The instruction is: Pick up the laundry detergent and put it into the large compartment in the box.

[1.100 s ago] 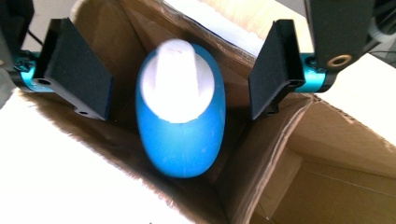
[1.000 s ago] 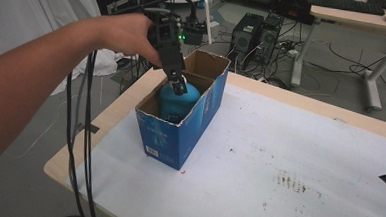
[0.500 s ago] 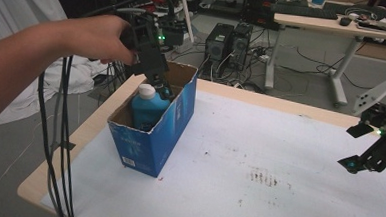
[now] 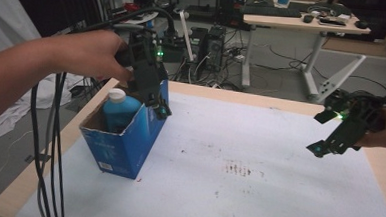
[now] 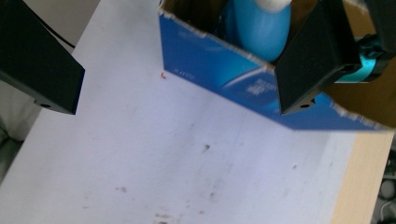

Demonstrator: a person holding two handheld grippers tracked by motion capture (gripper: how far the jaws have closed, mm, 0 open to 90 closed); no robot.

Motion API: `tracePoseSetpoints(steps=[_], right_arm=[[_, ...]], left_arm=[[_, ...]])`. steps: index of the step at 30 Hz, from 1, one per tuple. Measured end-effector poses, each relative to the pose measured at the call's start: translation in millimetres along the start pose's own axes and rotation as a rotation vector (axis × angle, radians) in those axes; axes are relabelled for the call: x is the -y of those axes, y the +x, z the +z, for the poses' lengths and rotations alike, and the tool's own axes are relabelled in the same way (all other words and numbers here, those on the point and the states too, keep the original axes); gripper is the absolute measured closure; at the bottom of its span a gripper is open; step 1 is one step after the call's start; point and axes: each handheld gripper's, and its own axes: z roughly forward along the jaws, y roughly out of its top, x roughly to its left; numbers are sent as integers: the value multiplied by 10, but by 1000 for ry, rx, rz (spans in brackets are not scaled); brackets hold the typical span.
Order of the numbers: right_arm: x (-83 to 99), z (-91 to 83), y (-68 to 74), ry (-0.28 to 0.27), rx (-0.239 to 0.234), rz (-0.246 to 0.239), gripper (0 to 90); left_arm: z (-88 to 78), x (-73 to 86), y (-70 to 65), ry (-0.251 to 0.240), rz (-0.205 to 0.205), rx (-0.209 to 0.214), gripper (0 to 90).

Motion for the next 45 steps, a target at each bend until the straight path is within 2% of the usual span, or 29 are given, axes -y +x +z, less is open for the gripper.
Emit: tracePoseSetpoints(steps=[2, 6, 8, 10, 18, 23, 31, 35, 45], right_arm=[[17, -8, 21, -1, 1, 3, 32], [40, -19, 61, -13, -1, 9, 32], [50, -19, 80, -10, 0, 7, 32], [56, -20, 103, -6, -2, 4, 32], [65, -9, 163, -7, -9, -3, 32], [65, 3, 171, -8, -11, -6, 32], [93, 32, 176, 3, -13, -6, 32], [90, 32, 184, 5, -13, -6, 31], [92, 40, 202, 7, -16, -14, 32]], left_arm=[[42, -115, -60, 6, 28, 2, 16], [161, -343, -182, 16, 30, -1, 16], [226, -433, -243, 22, 48, 8, 16], [284, -508, -294, 20, 78, 19, 16], [496, -723, -408, 35, 110, 31, 16], [657, -787, -457, 46, 119, 47, 16], [848, -816, -538, 46, 157, 76, 16], [890, -821, -572, 54, 169, 87, 16], [896, -826, -602, 54, 158, 92, 16]])
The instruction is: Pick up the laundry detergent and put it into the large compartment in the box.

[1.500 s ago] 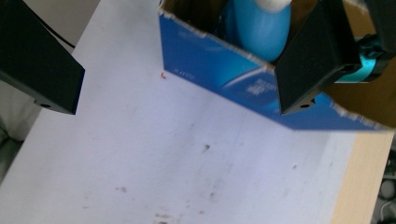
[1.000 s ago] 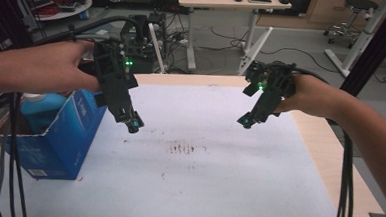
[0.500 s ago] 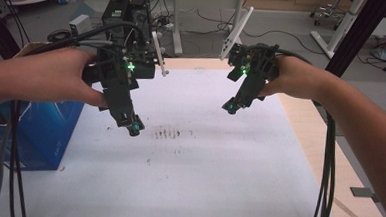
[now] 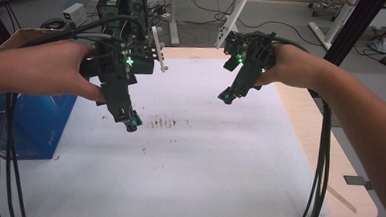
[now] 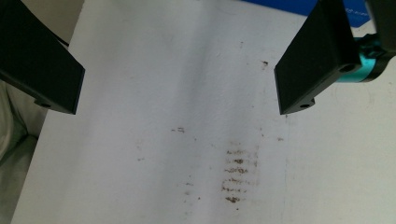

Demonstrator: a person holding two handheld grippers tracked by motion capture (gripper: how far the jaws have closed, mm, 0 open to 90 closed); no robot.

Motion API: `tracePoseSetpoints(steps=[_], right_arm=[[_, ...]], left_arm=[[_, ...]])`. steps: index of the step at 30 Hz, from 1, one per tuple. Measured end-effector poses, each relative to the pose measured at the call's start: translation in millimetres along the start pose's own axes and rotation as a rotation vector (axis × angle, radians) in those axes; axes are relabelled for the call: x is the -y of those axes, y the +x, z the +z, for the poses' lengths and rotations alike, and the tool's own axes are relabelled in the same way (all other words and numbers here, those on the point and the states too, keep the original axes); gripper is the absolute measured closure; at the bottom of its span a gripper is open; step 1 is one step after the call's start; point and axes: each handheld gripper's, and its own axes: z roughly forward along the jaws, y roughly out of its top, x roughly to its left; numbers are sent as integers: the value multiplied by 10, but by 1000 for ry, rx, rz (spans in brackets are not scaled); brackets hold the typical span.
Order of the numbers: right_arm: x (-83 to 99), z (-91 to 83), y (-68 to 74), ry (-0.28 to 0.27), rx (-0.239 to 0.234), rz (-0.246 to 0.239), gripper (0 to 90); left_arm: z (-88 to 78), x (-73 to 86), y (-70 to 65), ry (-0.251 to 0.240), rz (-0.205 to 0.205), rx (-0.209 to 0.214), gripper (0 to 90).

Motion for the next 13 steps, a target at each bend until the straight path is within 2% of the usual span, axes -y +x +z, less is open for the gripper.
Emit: tracePoseSetpoints(steps=[4, 8, 13], right_arm=[[-2, -2, 4, -1, 0, 1, 32], [0, -1, 10, -8, -3, -1, 32], [43, 21, 13, -8, -5, 18, 31]], left_arm=[[-7, -2, 12, -1, 3, 3, 16], [10, 22, 28, -21, 1, 24, 16], [52, 66, 83, -58, -25, 22, 16]])
